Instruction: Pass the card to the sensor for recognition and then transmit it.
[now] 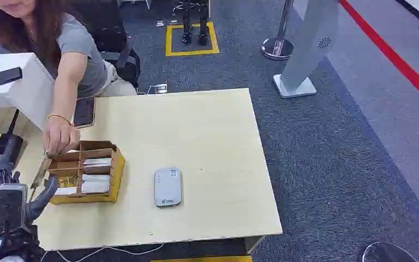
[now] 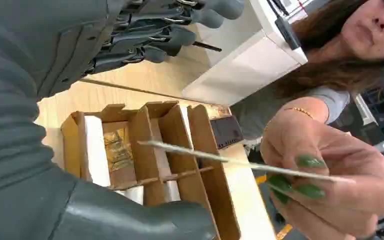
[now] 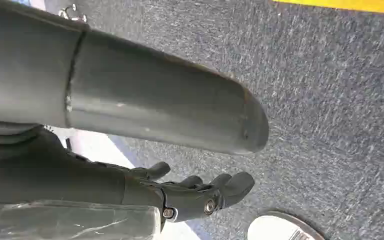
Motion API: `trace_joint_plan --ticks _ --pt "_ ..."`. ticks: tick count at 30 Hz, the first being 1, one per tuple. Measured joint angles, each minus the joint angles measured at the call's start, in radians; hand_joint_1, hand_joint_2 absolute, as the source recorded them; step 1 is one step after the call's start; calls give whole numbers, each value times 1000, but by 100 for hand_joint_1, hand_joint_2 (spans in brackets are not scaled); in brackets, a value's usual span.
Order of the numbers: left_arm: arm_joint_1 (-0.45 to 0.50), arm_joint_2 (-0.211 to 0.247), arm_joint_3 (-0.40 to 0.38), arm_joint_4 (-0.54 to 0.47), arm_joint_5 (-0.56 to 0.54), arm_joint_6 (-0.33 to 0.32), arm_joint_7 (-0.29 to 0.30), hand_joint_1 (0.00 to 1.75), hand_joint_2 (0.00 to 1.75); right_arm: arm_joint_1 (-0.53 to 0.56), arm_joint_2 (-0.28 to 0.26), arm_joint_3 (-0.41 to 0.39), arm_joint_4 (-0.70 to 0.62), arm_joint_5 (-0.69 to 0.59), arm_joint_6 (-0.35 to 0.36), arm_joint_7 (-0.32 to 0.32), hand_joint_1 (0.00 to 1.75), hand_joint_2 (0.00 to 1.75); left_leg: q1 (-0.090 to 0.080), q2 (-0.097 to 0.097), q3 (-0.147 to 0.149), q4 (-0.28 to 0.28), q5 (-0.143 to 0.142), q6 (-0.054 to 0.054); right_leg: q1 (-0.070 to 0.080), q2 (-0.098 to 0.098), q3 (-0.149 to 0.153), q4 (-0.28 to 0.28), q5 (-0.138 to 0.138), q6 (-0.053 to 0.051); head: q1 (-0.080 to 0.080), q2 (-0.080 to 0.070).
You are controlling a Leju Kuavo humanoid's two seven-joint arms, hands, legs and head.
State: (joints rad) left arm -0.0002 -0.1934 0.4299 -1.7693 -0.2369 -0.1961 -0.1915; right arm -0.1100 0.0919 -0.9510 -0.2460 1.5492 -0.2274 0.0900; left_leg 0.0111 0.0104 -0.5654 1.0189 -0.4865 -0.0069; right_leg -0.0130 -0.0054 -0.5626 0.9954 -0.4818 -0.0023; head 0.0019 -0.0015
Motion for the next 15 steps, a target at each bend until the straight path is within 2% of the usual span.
trace_joint_plan --ticks 7,8,9,10,11,15 --pt "-10 7 -18 32 -17 8 -1 0 175 0 0 5 3 0 0 3 0 0 0 0 0 0 0 0 0 0 0 0 0 0 0 0" --pt "-10 7 -23 36 -20 8 -2 58 175 -1 0 6 3 0 0 4 0 0 0 0 0 0 0 0 0 0 0 0 0 0 0 0" --pt "-10 7 -24 39 -22 8 -2 147 175 -1 0 7 3 0 0 6 0 0 0 0 0 0 0 0 0 0 0 0 0 0 0 0" --pt "-10 7 -25 42 -23 9 -2 147 175 -1 0 8 3 0 0 6 0 0 0 0 0 0 0 0 0 0 0 0 0 0 0 0" --pt "-10 7 -26 44 -23 10 -2 175 175 0 0 9 3 0 0 6 0 0 0 0 0 0 0 0 0 0 0 0 0 0 0 0" --pt "-9 6 -32 46 -25 16 -2 175 175 -1 2 13 4 0 0 7 0 0 0 0 0 0 0 0 0 0 0 0 0 0 0 0"
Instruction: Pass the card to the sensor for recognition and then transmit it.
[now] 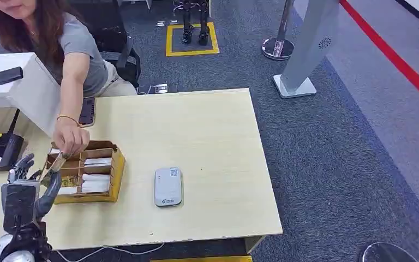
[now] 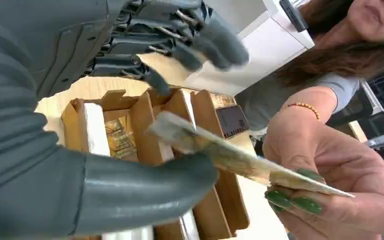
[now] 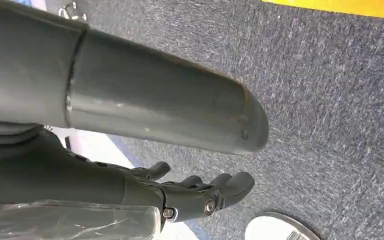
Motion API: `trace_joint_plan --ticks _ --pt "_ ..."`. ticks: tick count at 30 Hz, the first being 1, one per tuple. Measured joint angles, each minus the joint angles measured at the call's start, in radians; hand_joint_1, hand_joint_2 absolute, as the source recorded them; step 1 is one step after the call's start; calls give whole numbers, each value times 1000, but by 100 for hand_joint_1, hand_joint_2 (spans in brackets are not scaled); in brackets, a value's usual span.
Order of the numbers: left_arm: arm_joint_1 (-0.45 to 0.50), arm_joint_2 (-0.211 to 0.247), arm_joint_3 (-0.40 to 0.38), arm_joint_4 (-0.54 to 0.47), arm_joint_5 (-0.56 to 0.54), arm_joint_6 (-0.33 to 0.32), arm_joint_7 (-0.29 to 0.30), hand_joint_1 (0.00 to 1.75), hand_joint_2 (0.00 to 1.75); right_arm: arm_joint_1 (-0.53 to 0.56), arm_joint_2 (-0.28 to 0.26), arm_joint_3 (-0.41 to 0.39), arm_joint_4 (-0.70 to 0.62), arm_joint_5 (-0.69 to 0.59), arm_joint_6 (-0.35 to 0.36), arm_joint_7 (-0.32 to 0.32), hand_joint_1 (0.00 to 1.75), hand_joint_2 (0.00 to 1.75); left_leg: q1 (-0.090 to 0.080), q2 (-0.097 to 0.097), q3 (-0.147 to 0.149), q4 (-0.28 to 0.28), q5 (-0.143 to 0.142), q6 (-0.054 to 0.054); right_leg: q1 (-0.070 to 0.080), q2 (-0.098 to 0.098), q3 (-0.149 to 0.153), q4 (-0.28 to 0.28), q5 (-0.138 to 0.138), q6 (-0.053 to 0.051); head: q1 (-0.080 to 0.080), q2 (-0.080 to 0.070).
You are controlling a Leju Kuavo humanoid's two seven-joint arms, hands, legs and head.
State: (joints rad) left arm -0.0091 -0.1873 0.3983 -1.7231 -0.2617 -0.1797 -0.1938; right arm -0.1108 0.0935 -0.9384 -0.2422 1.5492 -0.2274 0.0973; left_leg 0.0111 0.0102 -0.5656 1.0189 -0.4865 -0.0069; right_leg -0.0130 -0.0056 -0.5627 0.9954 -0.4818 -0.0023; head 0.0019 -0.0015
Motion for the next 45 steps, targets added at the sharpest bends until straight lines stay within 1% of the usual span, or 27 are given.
trace_joint_plan --ticks 8,21,27,33,35,38,43,45 --pt "7 -1 -6 0 -8 11 0 175 175 0 5 17 0 0 3 6 0 0 0 0 0 0 0 0 0 0 0 0 0 0 0 0" --pt "8 -2 -9 0 -31 23 6 175 175 -3 15 22 0 0 6 5 0 0 0 0 0 0 0 0 0 0 0 0 0 0 0 0" --pt "13 -2 -28 0 -86 37 6 175 175 -3 16 22 0 0 6 5 0 0 0 0 0 0 0 0 0 0 0 0 0 0 0 0" --pt "19 -3 -69 -1 -152 59 5 175 175 -1 16 22 0 0 6 4 0 0 0 0 0 0 0 0 0 0 0 0 0 0 0 0" --pt "19 -6 -83 -1 -189 71 5 175 175 -1 16 22 0 0 6 4 0 0 0 0 0 0 0 0 0 0 0 0 0 0 0 0" --pt "17 -7 -118 -1 -273 99 6 175 175 -1 16 22 0 0 5 3 0 0 0 0 0 0 0 0 0 0 0 0 0 0 0 0" --pt "0 -8 -191 0 -491 161 29 175 175 -1 17 22 0 0 4 2 0 0 0 0 0 0 0 0 0 0 0 0 0 0 0 0" --pt "-8 -8 -223 2 -558 179 38 175 175 -1 18 21 0 0 3 2 0 0 0 0 0 0 0 0 0 0 0 0 0 0 0 0"
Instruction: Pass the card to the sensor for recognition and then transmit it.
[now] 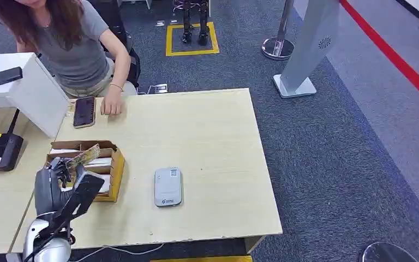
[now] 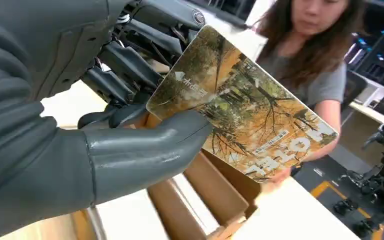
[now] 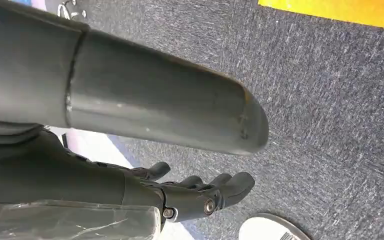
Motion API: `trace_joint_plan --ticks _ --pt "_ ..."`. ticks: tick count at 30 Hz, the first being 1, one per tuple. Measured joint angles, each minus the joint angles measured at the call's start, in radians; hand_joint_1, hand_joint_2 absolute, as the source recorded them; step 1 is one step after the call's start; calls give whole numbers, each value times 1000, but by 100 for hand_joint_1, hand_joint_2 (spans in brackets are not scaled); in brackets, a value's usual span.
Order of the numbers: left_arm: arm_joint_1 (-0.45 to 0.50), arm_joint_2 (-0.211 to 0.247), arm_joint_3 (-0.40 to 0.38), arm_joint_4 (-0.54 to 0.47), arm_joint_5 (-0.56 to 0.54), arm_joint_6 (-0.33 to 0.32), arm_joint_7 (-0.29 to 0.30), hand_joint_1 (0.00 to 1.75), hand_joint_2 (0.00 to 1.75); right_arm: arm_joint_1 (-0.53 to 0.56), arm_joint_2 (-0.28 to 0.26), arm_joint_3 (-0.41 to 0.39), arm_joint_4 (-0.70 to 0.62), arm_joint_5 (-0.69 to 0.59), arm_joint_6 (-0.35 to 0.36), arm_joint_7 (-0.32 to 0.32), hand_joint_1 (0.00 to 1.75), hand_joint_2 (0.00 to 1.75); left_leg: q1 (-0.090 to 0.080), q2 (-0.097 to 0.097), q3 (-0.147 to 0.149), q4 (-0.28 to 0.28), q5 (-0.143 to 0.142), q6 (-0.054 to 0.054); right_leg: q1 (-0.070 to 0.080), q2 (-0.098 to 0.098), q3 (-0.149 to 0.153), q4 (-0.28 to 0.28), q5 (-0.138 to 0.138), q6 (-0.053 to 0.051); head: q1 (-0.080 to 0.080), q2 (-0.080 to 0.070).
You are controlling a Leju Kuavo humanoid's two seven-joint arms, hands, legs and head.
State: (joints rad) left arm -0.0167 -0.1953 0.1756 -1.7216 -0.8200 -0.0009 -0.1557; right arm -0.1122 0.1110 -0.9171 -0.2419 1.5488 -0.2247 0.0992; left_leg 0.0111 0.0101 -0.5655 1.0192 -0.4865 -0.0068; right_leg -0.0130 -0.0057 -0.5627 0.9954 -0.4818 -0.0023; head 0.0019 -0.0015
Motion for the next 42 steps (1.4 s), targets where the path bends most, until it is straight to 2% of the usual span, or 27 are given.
trace_joint_plan --ticks 5,13,16,20,26,32,36,42 --pt "-18 0 -62 16 -97 34 8 175 175 0 0 0 0 0 0 1 0 0 0 0 0 0 0 0 0 0 0 0 0 0 0 0" --pt "-51 17 -186 76 -438 155 48 175 175 -1 2 0 0 0 0 1 0 0 0 0 0 0 0 0 0 0 0 0 0 0 0 0" --pt "-64 33 -246 112 -567 192 87 175 175 -1 3 0 0 0 0 1 0 0 0 0 0 0 0 0 0 0 0 0 0 0 0 0" --pt "-92 70 -330 186 -720 228 172 175 175 -4 3 2 0 0 0 3 0 0 0 0 0 0 0 0 0 0 0 0 0 0 0 0" --pt "-137 146 -480 292 -722 249 308 175 175 -5 3 5 0 0 0 6 0 0 0 0 0 0 0 0 0 0 0 0 0 0 0 0" --pt "-214 238 -671 368 -722 229 477 175 175 -8 3 12 0 0 0 7 0 0 0 0 0 0 0 0 0 0 0 0 0 0 0 0" --pt "-265 275 -778 413 -723 220 540 175 175 -11 3 16 0 0 0 7 0 0 0 0 0 0 0 0 0 0 0 0 0 0 0 0" --pt "-319 307 -884 456 -723 189 586 175 175 -15 3 18 0 0 1 9 0 0 0 0 0 0 0 0 0 0 0 0 0 0 0 0"
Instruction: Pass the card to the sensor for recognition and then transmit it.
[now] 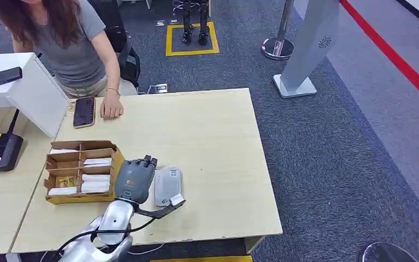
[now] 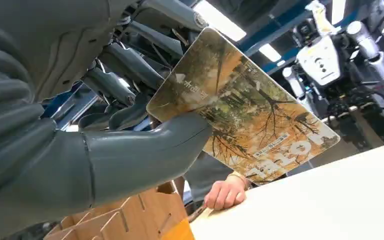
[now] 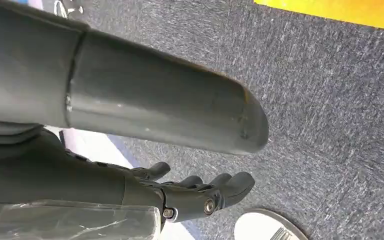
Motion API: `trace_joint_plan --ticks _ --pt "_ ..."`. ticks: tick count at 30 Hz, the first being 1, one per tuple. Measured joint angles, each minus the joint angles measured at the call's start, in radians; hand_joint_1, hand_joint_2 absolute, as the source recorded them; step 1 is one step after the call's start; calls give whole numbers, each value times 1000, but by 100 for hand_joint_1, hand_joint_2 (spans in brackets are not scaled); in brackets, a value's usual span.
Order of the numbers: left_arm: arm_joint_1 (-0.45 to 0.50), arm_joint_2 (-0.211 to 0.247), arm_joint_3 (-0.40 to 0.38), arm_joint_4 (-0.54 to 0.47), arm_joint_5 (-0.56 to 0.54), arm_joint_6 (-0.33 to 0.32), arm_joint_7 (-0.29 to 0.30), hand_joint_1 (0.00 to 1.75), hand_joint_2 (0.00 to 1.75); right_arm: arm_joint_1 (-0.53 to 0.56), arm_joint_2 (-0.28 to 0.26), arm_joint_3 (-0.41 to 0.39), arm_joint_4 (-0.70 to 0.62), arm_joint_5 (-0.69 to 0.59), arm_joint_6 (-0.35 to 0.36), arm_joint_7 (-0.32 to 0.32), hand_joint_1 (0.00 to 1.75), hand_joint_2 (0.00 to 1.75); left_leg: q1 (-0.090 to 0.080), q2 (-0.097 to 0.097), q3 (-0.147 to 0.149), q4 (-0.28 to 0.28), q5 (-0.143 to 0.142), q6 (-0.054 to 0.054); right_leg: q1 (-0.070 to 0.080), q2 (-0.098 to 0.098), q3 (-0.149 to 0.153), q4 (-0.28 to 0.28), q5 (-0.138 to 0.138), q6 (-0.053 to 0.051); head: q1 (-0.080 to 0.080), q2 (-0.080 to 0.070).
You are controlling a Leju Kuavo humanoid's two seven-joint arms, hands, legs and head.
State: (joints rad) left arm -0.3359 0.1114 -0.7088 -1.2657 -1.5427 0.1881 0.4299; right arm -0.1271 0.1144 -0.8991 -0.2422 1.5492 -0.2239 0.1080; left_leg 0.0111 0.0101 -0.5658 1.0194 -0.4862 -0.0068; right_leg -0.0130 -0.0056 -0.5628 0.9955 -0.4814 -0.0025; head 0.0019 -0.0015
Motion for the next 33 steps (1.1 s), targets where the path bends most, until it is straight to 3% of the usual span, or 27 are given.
trace_joint_plan --ticks 4,14,19,33 --pt "-26 7 -47 26 0 -9 5 175 175 -2 0 0 0 0 2 0 0 0 0 0 0 0 0 0 0 0 0 0 0 0 0 0" --pt "-49 10 -82 63 0 -23 -2 175 175 -3 0 0 0 0 3 0 0 0 0 0 0 0 0 0 0 0 0 0 0 0 0 0" --pt "-60 5 -106 85 0 -83 6 175 175 -2 0 0 0 -2 2 3 0 0 0 0 0 0 0 0 0 0 0 0 0 0 0 0" --pt "-66 -61 -107 166 0 -108 -86 175 175 0 0 -3 0 -5 -2 3 0 0 0 0 0 0 0 0 0 0 0 0 0 0 0 0"
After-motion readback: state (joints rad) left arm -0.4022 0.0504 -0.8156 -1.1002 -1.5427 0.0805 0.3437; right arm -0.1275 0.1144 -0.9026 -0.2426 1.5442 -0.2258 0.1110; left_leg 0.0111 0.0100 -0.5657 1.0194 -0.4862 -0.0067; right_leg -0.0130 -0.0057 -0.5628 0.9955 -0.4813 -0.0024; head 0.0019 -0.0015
